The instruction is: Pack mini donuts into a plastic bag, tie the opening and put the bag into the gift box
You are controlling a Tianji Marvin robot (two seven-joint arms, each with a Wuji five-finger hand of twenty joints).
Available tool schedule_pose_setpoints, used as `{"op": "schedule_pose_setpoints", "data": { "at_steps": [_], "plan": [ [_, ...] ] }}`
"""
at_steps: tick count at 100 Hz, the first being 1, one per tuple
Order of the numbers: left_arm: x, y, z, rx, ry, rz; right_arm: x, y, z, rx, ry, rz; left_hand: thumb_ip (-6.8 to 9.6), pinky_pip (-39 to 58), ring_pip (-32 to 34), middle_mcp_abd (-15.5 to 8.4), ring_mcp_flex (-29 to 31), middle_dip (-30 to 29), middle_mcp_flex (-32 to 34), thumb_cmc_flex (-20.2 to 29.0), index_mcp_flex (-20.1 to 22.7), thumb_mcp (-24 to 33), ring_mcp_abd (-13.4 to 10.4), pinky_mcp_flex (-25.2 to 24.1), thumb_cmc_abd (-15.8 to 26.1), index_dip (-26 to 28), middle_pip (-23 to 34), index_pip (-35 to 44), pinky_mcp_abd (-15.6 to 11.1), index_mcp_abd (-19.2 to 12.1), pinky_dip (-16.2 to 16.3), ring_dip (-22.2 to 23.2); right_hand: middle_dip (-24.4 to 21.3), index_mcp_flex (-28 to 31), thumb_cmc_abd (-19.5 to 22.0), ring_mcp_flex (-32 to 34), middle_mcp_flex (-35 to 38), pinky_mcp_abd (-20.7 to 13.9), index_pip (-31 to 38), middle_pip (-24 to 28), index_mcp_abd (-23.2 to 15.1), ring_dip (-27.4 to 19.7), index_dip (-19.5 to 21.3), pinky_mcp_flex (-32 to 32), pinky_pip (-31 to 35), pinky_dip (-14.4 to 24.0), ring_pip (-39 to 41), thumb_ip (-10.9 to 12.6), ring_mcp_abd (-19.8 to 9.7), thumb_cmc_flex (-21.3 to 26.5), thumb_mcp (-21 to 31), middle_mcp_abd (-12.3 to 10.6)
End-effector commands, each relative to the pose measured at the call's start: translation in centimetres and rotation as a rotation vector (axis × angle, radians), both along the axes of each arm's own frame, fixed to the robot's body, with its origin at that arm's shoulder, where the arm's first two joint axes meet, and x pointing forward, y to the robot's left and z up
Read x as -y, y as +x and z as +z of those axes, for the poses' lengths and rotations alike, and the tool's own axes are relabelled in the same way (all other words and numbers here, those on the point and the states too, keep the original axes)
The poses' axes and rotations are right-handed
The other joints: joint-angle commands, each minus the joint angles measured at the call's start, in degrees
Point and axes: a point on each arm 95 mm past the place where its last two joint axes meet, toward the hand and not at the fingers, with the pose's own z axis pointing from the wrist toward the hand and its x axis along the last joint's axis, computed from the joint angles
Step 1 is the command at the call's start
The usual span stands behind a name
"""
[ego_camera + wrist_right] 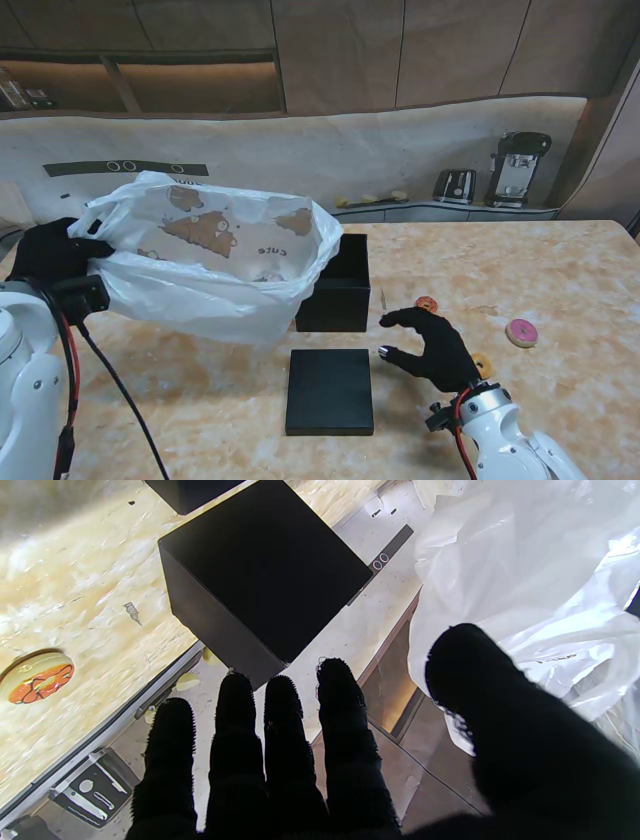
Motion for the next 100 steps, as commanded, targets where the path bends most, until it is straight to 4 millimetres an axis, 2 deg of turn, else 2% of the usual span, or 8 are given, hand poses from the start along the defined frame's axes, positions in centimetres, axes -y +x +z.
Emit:
{"op": "schedule_pose_setpoints", "data": {
  "at_steps": [1,53,100],
  "plan": [
    [0.8,-0.5,0.2,0.004,-0.015,-0.031,-0.4,-0.4,-0.2,-0.011,0.004,0.01,-1.45,1.7,1.9,0.3,1.6,0.4,1.1,1.0,0.6,2.3,-0.2,1.1,-2.1,0.1,0.4,2.1,0.8,0.0,-1.0,0.1,-2.2,0.3,1.4,-1.0,-1.4,-0.3,-0.3,-0.2,0.0,-0.4,0.4,-0.5,-0.4,0.7,-0.4,1.2,-1.1,-0.9,-0.1,-0.8],
    [3.0,-1.6,-2.3,-0.056,-0.162,-0.11,1.0,-0.3,0.4,0.028,-0.027,-0.038,-1.53,1.9,1.9,0.4,1.6,0.6,1.3,1.2,0.6,2.0,-0.1,1.1,-2.0,0.2,0.4,1.9,1.0,0.2,-0.7,0.4,-2.2,0.2,1.5,-1.0,-1.4,-0.3,-0.4,-0.2,0.0,-0.4,0.4,-0.4,-0.4,0.7,-0.4,1.2,-1.1,-1.0,-0.1,-0.9],
    [7.3,-2.2,-5.1,-0.13,-0.272,-0.148,2.5,-0.2,0.3,0.047,-0.067,-0.083,-1.35,1.2,1.4,-0.4,0.6,0.8,0.3,1.3,-0.4,1.0,-0.8,0.1,-0.9,0.7,0.5,2.2,0.1,-0.3,-0.8,0.6,-2.2,0.3,1.2,-1.1,-1.4,-0.2,-0.4,-0.1,0.1,-0.5,0.4,-0.5,-0.4,0.7,-0.4,2.4,-1.2,1.2,1.7,-0.9]
  ]
}}
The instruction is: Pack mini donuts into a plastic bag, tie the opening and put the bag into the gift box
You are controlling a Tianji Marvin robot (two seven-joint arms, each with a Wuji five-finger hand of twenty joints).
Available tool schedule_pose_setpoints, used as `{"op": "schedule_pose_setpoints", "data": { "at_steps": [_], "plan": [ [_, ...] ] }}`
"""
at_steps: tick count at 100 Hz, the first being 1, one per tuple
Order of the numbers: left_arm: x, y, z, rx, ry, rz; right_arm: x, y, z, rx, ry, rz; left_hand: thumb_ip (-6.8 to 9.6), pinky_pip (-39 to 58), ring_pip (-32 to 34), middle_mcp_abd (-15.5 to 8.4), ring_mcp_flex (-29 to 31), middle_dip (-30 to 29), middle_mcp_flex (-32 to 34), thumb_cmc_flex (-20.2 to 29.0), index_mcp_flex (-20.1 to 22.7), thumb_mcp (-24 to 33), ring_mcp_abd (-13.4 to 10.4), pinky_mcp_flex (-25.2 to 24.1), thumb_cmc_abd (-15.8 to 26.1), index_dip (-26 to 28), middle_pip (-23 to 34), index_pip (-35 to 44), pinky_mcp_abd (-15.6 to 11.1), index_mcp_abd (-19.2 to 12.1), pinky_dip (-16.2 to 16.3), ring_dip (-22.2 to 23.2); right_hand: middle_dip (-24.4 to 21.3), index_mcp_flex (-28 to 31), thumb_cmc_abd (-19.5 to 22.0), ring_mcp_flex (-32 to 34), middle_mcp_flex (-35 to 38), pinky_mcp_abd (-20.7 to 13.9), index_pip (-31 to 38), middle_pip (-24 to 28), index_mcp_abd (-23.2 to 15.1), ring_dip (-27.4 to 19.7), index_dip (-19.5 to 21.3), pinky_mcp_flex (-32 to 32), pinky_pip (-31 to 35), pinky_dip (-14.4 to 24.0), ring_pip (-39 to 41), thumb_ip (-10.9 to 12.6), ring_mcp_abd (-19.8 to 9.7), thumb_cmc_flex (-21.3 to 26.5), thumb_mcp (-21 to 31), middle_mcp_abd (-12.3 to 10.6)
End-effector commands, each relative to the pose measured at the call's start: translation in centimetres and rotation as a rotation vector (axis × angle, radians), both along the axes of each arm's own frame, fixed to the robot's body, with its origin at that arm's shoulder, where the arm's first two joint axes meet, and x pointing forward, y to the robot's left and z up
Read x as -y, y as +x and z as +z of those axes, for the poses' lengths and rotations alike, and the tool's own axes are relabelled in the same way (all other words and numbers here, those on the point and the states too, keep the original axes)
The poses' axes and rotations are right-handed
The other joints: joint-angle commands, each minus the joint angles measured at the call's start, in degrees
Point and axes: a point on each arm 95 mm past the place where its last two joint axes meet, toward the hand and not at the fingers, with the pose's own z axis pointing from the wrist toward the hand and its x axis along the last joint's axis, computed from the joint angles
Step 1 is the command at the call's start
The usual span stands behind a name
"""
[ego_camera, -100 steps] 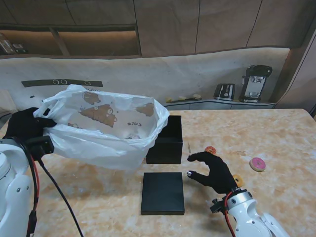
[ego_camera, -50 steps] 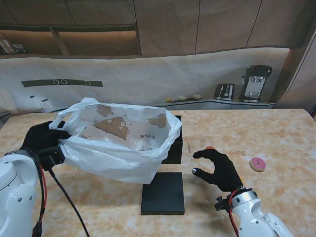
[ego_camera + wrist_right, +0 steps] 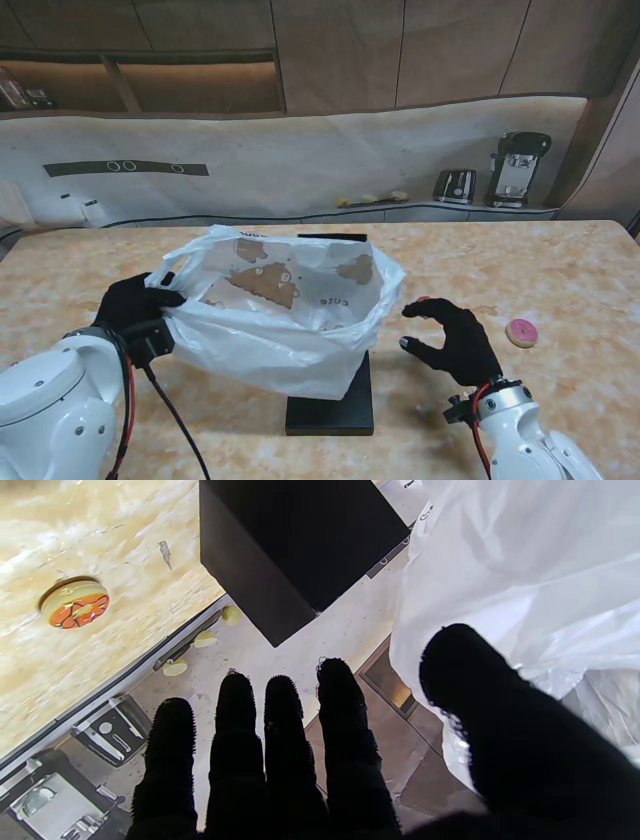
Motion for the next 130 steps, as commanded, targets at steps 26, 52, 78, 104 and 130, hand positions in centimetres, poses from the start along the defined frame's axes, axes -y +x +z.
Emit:
{"op": "schedule_pose_setpoints", "data": {
  "at_steps": [26,52,78,104,130],
  "plan": [
    [3.2,-1.1,-0.3,-0.006,-0.052,-0.071,1.1,-0.3,-0.7,-0.013,-0.031,-0.029,-1.23,0.7,1.2,-1.1,0.3,0.8,0.0,1.4,0.2,0.8,-0.8,-0.2,-0.6,0.6,0.6,2.4,-0.3,-0.6,-0.7,0.9,-2.2,0.3,1.3,-1.3,-1.4,-0.3,-0.4,-0.1,0.2,-0.5,0.4,-0.5,-0.4,0.7,-0.4,1.9,-1.2,0.4,1.2,-0.9],
    [4.9,-1.8,-1.5,-0.041,-0.073,-0.058,1.6,-0.5,-0.9,-0.016,-0.056,-0.042,-1.14,0.4,0.9,-1.6,-0.1,0.9,-0.5,1.2,-0.5,0.6,-1.5,-0.7,-0.2,0.8,0.9,2.9,-0.8,-1.0,-0.7,1.1,-2.2,0.3,1.3,-1.2,-1.4,-0.3,-0.3,-0.1,0.1,-0.5,0.4,-0.5,-0.4,0.7,-0.4,1.9,-1.3,0.4,1.2,-1.0],
    [6.3,-2.4,-2.6,-0.058,-0.105,-0.034,2.3,-0.4,-1.1,-0.022,-0.074,-0.06,-0.91,-0.8,0.1,-2.4,-1.1,0.9,-1.3,1.0,-1.3,0.4,-2.3,-2.1,0.6,0.6,1.4,3.6,-1.7,-1.7,-0.7,1.4,-2.2,0.3,1.4,-1.3,-1.5,-0.3,-0.3,-0.1,0.2,-0.5,0.4,-0.6,-0.4,0.7,-0.4,1.9,-1.2,0.5,1.1,-0.8],
    [7.3,-2.4,-4.6,-0.111,-0.088,-0.04,2.5,-0.5,-1.1,-0.024,-0.092,-0.067,-0.76,-1.9,-1.0,-3.2,-2.0,0.8,-2.5,1.1,-2.3,-0.6,-2.9,-3.4,1.6,0.3,1.9,4.6,-2.4,-2.2,-0.4,1.9,-2.1,0.2,1.3,-1.3,-1.5,-0.3,-0.3,0.0,0.1,-0.5,0.4,-0.6,-0.4,0.7,-0.3,2.0,-1.1,0.5,1.1,-0.8],
    [7.7,-2.1,-7.8,-0.143,-0.026,-0.013,2.3,-0.6,-1.0,-0.036,-0.101,-0.061,-0.42,-3.8,-3.1,-4.6,-4.4,0.8,-4.5,1.9,-3.9,-2.9,-3.3,-6.9,3.5,-0.6,2.5,5.8,-3.1,-3.5,-0.4,2.4,-2.1,0.2,1.4,-1.3,-1.5,-0.3,-0.3,0.0,0.2,-0.5,0.5,-0.5,-0.3,0.7,-0.3,1.9,-1.2,0.3,1.0,-0.9]
  ]
}}
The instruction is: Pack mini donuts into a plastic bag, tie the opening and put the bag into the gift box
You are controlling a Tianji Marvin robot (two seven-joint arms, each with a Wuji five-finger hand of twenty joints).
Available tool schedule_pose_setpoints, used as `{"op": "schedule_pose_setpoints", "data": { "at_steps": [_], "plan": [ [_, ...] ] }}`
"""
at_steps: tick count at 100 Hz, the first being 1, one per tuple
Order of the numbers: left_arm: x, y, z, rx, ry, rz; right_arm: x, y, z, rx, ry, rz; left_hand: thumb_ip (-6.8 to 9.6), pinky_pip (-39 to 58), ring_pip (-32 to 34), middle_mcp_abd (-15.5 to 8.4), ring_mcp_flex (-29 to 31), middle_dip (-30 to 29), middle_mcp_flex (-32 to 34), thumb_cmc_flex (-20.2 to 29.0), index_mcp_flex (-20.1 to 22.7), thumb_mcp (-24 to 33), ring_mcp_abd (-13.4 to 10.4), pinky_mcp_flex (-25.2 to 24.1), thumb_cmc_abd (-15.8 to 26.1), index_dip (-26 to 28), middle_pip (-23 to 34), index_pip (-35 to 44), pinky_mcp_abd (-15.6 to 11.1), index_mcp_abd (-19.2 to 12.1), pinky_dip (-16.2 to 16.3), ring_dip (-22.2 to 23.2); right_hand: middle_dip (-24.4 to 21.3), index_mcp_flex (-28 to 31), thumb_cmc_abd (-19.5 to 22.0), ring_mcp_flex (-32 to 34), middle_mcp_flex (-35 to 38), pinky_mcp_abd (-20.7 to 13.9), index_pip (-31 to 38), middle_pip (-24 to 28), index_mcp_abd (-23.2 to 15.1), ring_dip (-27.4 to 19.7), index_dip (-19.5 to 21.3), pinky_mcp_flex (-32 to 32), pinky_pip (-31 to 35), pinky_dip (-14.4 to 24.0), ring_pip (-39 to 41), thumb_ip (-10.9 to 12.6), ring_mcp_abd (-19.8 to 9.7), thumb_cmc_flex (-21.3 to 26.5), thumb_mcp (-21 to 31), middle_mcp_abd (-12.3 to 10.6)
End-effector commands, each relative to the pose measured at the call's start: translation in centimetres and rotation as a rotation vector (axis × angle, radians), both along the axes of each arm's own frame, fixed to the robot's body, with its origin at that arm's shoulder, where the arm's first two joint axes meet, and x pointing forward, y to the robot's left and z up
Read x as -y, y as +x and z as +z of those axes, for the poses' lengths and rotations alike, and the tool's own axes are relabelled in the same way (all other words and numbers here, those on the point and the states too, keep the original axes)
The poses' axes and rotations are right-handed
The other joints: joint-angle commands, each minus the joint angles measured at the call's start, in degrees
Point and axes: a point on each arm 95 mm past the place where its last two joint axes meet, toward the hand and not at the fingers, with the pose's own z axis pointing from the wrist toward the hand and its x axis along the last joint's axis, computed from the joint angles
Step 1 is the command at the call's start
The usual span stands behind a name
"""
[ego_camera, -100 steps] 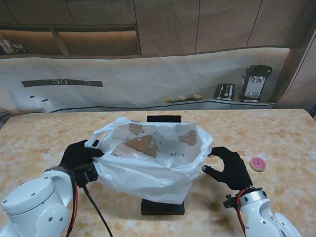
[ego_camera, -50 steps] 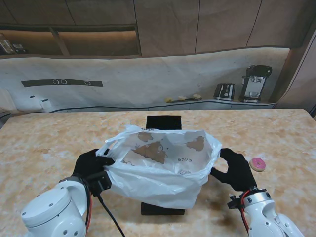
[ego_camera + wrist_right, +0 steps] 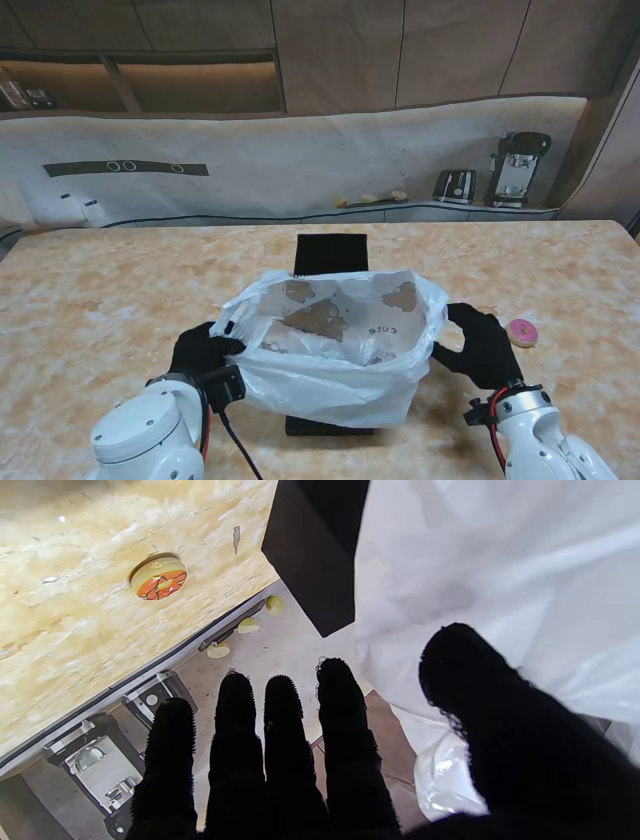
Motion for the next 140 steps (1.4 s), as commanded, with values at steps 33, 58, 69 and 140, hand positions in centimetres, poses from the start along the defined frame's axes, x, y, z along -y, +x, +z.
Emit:
{"op": "schedule_pose_setpoints", "data": {
  "at_steps": [33,58,69,140],
  "plan": [
    [0.4,0.6,-4.0,-0.057,0.116,-0.043,-0.8,-0.2,-0.3,-0.029,-0.011,0.03,0.51,-3.0,-4.3,-3.4,-4.9,-0.8,-4.9,4.2,-3.5,-7.3,-0.4,-6.5,3.3,-2.8,2.1,4.0,-1.3,-2.8,-1.3,1.4,-2.2,0.1,1.5,-1.3,-1.5,-0.3,-0.3,0.0,0.1,-0.5,0.5,-0.6,-0.4,0.6,-0.3,1.8,-1.2,0.1,0.7,-0.8],
    [0.5,1.0,-5.3,-0.028,0.243,-0.091,-0.6,0.1,-0.5,-0.036,-0.035,0.032,2.03,-6.2,-2.6,-4.3,-14.1,-2.9,-9.7,3.1,-8.2,-22.7,-0.9,-15.9,5.4,-3.1,2.7,6.6,-0.9,-3.0,-4.5,-2.8,-2.2,0.1,1.6,-1.4,-1.5,-0.3,-0.4,-0.1,0.1,-0.5,0.4,-0.7,-0.4,0.6,-0.4,1.7,-1.2,-0.1,0.4,-0.8],
    [0.5,1.1,-5.8,0.003,0.329,-0.14,-0.2,0.3,-0.6,-0.041,-0.056,0.031,3.02,-7.8,-1.8,-4.3,-18.9,-6.4,-13.2,3.4,-8.7,-31.2,-0.5,-22.3,7.5,-2.6,5.9,6.6,-0.3,-3.4,-4.1,-6.1,-2.2,0.1,1.6,-1.5,-1.5,-0.3,-0.4,-0.2,0.0,-0.5,0.4,-0.7,-0.4,0.6,-0.5,1.7,-1.2,-0.2,0.3,-0.8],
    [0.1,1.6,-6.8,0.118,0.606,-0.303,5.9,2.2,1.4,-0.112,-0.473,0.078,4.02,-17.2,-7.0,-3.9,-28.8,-12.3,-17.2,5.1,-7.6,-36.5,0.3,-35.7,9.3,-2.3,4.8,6.2,-2.4,-1.9,-5.1,-7.8,-1.6,-0.8,-5.3,-1.3,-1.7,0.4,-4.2,-2.7,-1.6,-0.2,0.1,0.6,-0.6,0.6,-2.1,0.5,-1.5,1.8,-4.0,-1.2]
  ]
}}
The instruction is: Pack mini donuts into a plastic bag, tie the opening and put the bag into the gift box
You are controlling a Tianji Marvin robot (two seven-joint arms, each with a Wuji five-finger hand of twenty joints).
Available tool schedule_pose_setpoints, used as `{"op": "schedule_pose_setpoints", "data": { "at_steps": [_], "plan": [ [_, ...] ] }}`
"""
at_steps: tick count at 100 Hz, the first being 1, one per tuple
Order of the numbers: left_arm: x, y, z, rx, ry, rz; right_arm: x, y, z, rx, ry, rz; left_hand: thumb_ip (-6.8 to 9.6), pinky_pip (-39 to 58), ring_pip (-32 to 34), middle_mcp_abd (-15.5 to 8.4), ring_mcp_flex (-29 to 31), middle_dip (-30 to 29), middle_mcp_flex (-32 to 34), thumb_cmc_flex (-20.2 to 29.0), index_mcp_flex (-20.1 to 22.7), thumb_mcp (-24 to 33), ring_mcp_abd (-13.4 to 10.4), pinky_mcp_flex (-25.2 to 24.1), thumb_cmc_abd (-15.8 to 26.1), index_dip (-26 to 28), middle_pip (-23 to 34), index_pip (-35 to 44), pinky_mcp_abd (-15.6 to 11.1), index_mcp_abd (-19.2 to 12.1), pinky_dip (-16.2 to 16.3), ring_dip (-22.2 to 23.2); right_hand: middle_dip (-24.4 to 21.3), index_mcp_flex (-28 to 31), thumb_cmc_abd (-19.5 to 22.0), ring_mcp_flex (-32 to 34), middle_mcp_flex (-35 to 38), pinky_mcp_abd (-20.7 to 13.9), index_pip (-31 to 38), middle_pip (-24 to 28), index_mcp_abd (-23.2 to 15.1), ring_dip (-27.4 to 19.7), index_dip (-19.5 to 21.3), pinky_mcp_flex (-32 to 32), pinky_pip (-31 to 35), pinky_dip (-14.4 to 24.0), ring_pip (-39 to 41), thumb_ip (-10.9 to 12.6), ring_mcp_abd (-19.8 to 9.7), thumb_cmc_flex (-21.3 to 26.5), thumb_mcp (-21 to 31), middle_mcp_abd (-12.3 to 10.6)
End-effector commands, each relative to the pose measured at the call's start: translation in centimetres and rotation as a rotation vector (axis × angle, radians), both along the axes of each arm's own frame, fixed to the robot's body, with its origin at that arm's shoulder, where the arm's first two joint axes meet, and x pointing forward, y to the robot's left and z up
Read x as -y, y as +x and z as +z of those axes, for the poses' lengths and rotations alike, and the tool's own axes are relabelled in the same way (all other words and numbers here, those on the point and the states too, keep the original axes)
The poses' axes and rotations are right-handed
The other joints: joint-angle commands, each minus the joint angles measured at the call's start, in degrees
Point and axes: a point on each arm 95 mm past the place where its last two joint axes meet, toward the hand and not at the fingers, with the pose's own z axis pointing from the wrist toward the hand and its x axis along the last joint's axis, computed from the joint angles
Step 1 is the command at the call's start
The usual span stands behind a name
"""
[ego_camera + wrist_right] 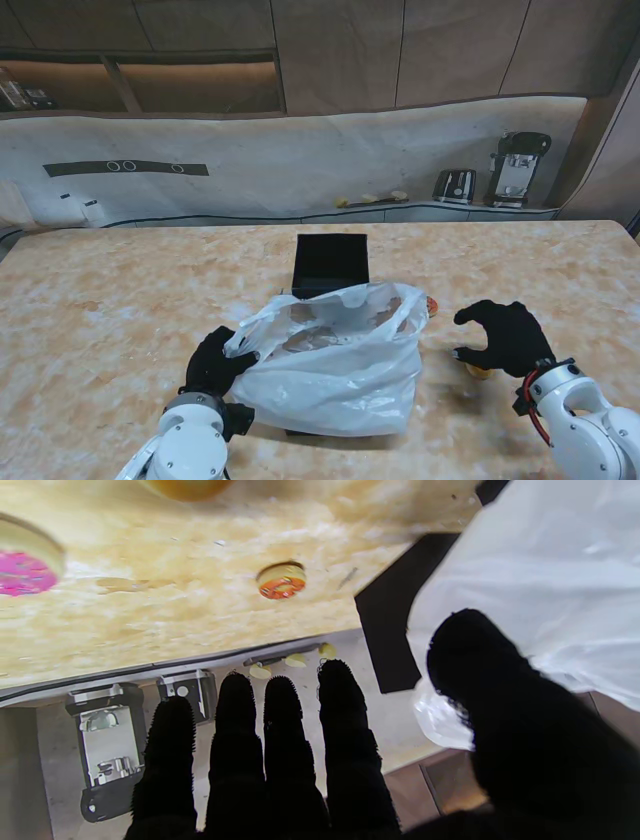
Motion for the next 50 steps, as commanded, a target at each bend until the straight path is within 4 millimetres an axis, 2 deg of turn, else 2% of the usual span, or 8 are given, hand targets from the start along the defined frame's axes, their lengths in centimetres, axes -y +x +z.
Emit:
{"op": "schedule_pose_setpoints", "data": {
  "at_steps": [1,34,50],
  "plan": [
    [0.1,0.0,0.0,-0.003,-0.011,-0.017,0.7,-0.1,-0.2,-0.034,-0.043,0.008,1.37,-0.4,-0.6,-0.9,-1.4,-0.7,-1.1,2.2,-0.5,-1.8,0.2,-1.2,0.6,0.5,0.3,1.8,-1.0,0.2,-0.8,-1.0,-1.6,-0.7,-1.9,-1.3,-1.8,0.4,-1.2,-0.9,-1.3,-0.2,0.1,0.0,-0.7,0.6,-0.9,0.5,-1.2,1.2,-1.4,-1.3],
    [0.0,0.0,-0.6,0.022,0.01,-0.075,2.4,0.9,-1.9,-0.145,-0.158,0.05,1.55,-1.8,-1.1,-1.0,-1.9,-0.8,-1.1,2.4,-0.4,-2.0,-0.1,-2.2,0.5,0.7,0.2,1.8,-1.2,0.1,-1.0,-1.3,-0.1,-1.1,-3.0,-0.7,-2.2,-0.2,-2.8,-2.3,-1.9,0.5,1.0,2.1,-1.7,0.6,-2.1,0.7,-1.8,4.4,-10.8,-1.9],
    [0.0,-0.2,-0.8,0.032,0.02,-0.093,2.4,1.9,-3.1,-0.169,-0.167,0.045,1.58,-2.2,-1.3,-1.2,-1.9,-0.9,-1.1,2.3,-0.5,-2.0,-0.3,-2.3,0.6,0.9,0.1,2.0,-1.1,0.2,-0.9,-1.3,0.0,-1.8,-3.1,-1.2,-3.4,-0.6,-2.7,-2.2,-2.0,0.5,1.1,2.4,-1.7,0.6,-2.0,1.0,-2.0,4.1,-12.1,-1.9]
  ]
}}
